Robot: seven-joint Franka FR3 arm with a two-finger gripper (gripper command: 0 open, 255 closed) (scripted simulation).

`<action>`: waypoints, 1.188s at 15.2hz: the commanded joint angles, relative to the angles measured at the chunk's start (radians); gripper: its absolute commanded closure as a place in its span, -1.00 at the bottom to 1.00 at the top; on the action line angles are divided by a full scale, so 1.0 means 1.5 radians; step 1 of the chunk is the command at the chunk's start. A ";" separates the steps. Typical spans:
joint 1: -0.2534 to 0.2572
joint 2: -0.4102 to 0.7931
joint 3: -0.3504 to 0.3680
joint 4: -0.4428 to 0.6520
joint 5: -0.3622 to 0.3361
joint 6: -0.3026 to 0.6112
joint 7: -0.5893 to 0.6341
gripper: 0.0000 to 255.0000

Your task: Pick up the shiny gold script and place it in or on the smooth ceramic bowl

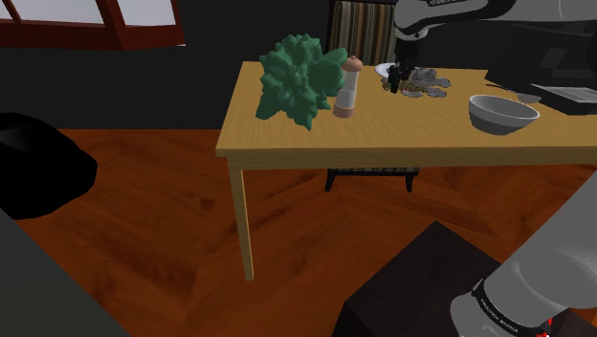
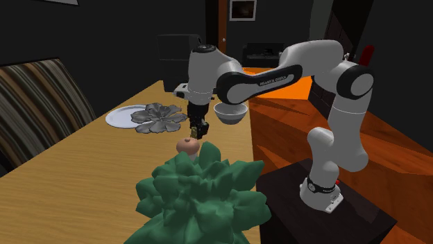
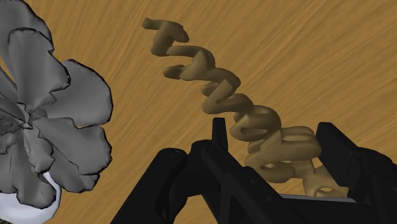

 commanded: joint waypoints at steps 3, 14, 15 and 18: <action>0.001 0.003 0.001 0.040 0.003 -0.037 -0.007 1.00; 0.000 0.025 0.001 0.158 0.011 -0.131 -0.029 1.00; -0.005 0.006 -0.004 0.134 0.008 -0.124 -0.037 1.00; -0.020 -0.047 -0.019 0.071 -0.001 -0.106 -0.065 1.00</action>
